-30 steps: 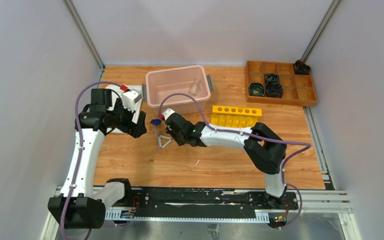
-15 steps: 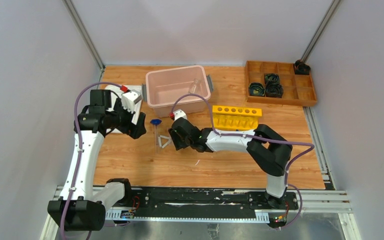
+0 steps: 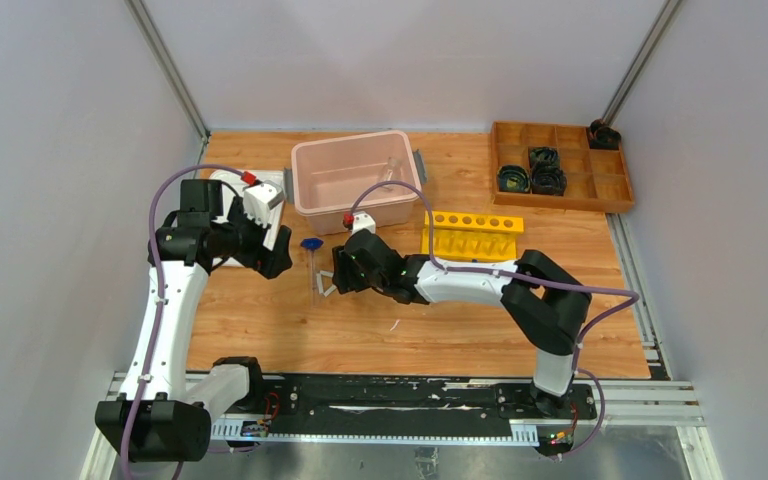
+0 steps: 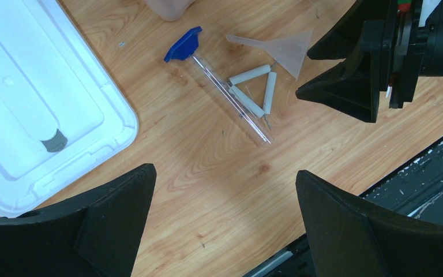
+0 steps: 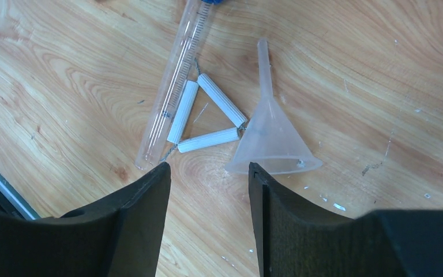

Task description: Organize the chemistry lab equipment

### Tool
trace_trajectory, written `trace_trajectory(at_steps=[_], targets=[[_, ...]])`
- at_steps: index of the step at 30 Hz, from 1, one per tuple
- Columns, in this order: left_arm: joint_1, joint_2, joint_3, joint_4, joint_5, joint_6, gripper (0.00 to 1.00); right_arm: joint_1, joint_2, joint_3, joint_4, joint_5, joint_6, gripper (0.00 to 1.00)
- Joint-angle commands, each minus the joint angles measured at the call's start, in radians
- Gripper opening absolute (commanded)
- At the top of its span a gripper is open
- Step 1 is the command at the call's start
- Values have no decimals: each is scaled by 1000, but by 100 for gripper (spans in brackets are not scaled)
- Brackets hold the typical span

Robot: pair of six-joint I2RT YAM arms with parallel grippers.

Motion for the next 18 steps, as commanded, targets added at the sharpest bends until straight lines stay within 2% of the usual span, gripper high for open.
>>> trace_trajectory(at_steps=[1,8,10,11,16,18], targets=[[6,-14,19,-2,16,10,97,-2,26,19,2,60,67,55],[6,-15,22,-1,16,9,97,-14,103,78,25,135,70,46],[8,-17,23,-1,14,9,97,-15,115,96,20,157,64,41],[7,-17,21,-2,14,10,97,-14,117,102,14,169,64,37],[7,-17,13,-2,14,16,97,-16,65,73,-8,230,63,5],[6,-14,12,-2,14,17,97,-16,22,52,-24,248,55,0]])
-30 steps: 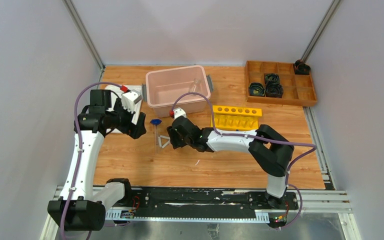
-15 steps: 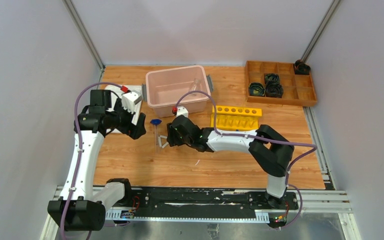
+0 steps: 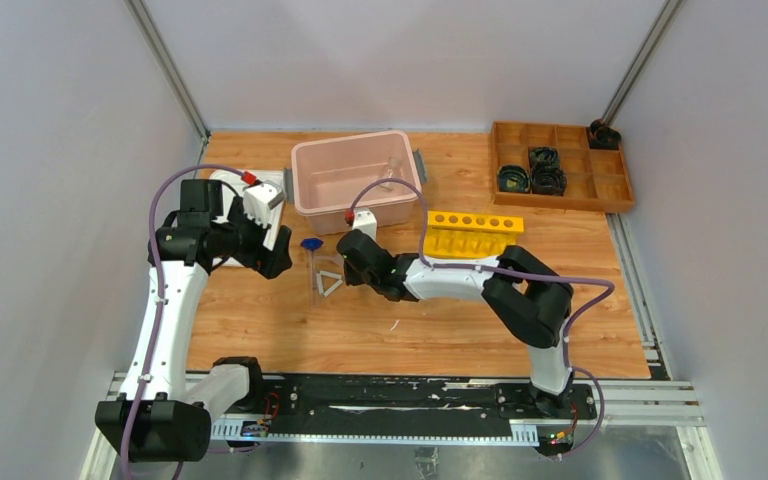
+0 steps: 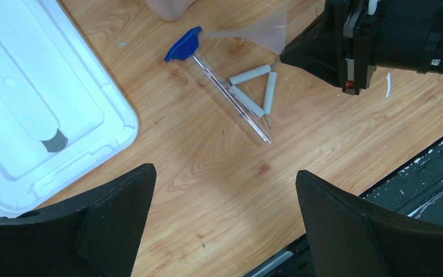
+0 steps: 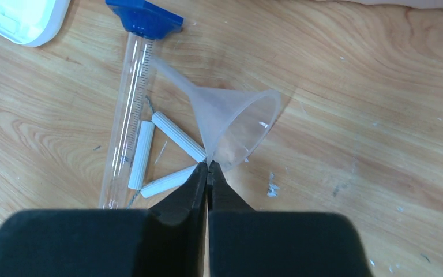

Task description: Organize the chemistry lab equipment

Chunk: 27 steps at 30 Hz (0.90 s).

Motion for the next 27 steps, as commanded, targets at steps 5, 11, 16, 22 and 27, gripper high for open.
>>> trace_trajectory(at_steps=[5,11,16,22,27], targets=[[5,-11,17,-2,14,18,98,-21,-211,-44,-105,53,-73,0],[6,-8,27,-2,14,23,98,-51,-364,-27,-242,-78,-175,0],[6,-7,28,-2,14,23,98,-127,-395,91,-389,-156,-192,0],[5,-13,26,-2,12,23,98,-167,-317,177,-486,-290,-219,28],[6,-7,22,-2,13,25,98,-172,-243,110,-394,-547,-220,56]])
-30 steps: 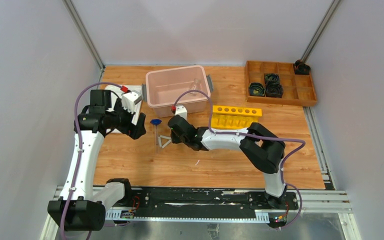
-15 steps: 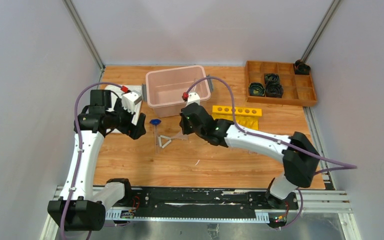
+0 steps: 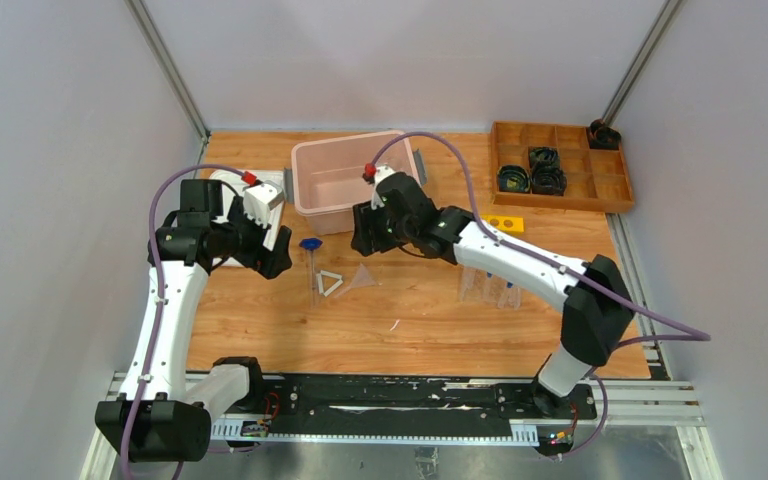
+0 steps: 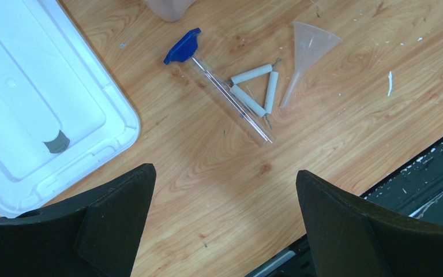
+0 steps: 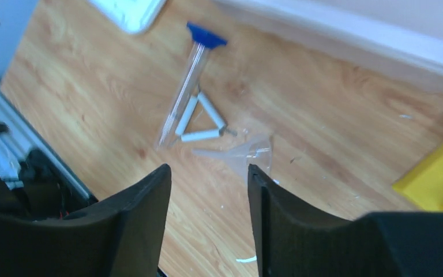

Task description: Organize the chemistry lab equipment

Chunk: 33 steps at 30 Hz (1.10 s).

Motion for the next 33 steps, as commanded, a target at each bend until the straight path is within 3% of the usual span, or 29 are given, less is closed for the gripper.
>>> trace_trajectory(at_steps=[1,7,13,16,26,33], targets=[[7,-6,22,-1,13,14,98,-6,86,-37,-10,-241,-28,58],[5,-9,29,-1,11,15,98,-29,187,-33,-27,-297,-50,60],[6,-11,28,-1,7,17,98,-35,248,-36,-49,-326,-6,52],[6,-7,34,-1,7,17,98,-36,261,-48,-51,-331,24,47],[6,-3,42,-1,6,16,98,-32,243,-128,1,-316,88,46],[6,-8,44,0,9,12,98,-31,243,-168,85,-338,160,22]])
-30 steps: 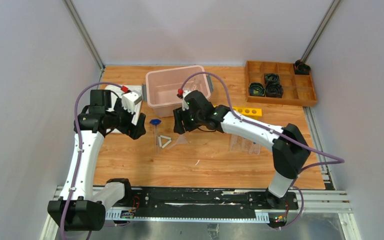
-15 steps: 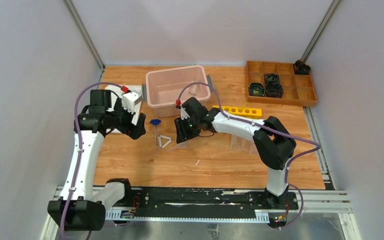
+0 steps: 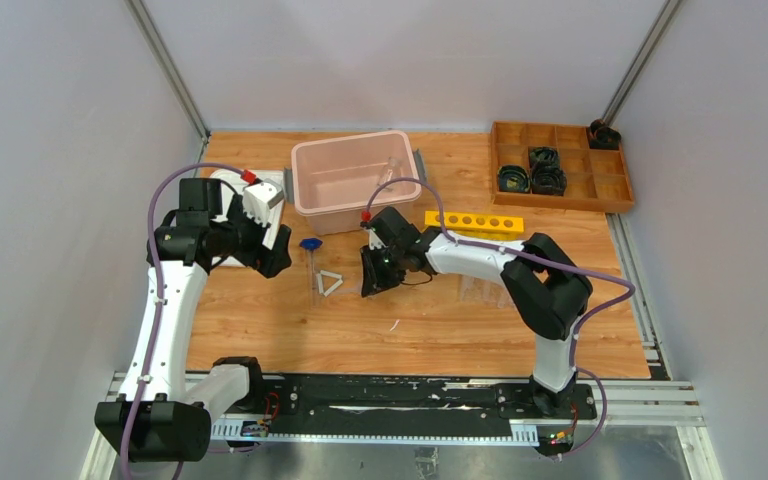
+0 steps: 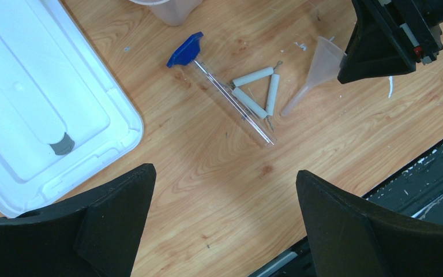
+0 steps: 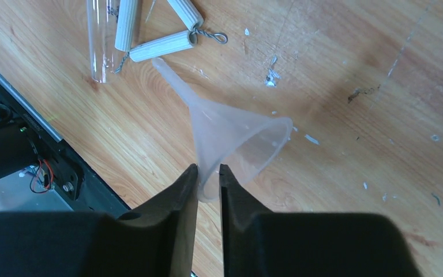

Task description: Organize the chemistry lab equipment

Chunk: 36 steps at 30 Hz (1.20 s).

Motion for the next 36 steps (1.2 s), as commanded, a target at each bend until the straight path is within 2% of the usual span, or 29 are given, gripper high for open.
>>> trace_trajectory(at_steps=[1,7,10,16,20,24,29,33,36], targets=[[6,-9,31,0,8,9,98,-8,-13,-25,62,-19,56,19],[6,-11,32,1,4,10,98,-13,-63,-8,51,-36,28,0],[6,-13,30,0,6,13,98,-32,-105,73,-33,-80,-31,0],[6,-11,20,0,9,14,98,-80,-149,355,-353,-97,-219,0],[6,-1,15,0,18,6,99,-148,-142,475,-395,-62,-242,0],[7,-4,11,0,15,9,98,-236,-34,627,-426,-66,-227,0],[6,-5,3,0,13,13,99,-293,182,884,-533,25,-251,1],[7,3,-6,1,17,14,99,-308,351,1109,-636,90,-266,8],[6,6,-7,1,11,21,99,-310,415,1158,-663,124,-269,21]])
